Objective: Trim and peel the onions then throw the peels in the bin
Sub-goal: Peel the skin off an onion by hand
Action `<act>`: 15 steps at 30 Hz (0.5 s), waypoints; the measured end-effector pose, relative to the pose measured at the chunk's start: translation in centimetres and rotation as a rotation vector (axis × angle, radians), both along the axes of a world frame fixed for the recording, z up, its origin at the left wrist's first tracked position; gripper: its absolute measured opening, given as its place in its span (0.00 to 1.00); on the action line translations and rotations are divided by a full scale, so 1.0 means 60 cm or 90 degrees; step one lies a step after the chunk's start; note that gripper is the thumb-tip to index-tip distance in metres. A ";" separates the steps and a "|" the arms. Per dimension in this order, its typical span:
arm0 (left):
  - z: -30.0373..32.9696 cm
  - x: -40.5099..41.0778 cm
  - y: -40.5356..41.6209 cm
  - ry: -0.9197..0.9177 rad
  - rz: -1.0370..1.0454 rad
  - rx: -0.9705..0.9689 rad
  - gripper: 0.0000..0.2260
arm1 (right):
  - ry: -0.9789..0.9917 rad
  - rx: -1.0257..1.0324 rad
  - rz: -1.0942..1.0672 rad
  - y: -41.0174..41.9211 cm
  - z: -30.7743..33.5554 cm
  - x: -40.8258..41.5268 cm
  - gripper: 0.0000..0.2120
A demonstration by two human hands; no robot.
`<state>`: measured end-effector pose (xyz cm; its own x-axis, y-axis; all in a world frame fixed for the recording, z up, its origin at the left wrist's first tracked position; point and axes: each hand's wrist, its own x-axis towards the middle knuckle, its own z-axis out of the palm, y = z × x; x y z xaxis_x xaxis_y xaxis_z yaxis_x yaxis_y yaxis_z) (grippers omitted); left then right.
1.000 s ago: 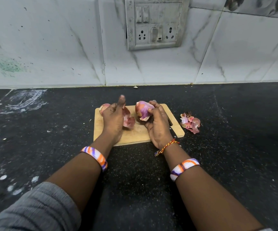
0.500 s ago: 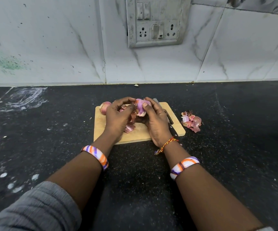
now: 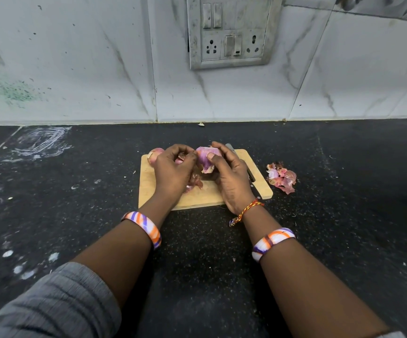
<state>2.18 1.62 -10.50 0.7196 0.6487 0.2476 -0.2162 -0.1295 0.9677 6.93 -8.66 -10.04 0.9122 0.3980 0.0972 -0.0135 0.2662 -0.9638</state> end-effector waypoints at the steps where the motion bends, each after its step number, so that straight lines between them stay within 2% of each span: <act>1: 0.000 0.001 0.000 0.008 -0.003 0.007 0.06 | 0.004 0.004 0.001 0.000 0.000 0.000 0.12; 10: 0.002 -0.003 0.002 0.015 0.014 -0.020 0.04 | -0.017 -0.010 -0.002 0.000 -0.004 0.001 0.14; 15: 0.009 -0.001 -0.004 0.018 0.042 -0.028 0.10 | -0.044 -0.027 -0.008 -0.003 -0.001 -0.004 0.15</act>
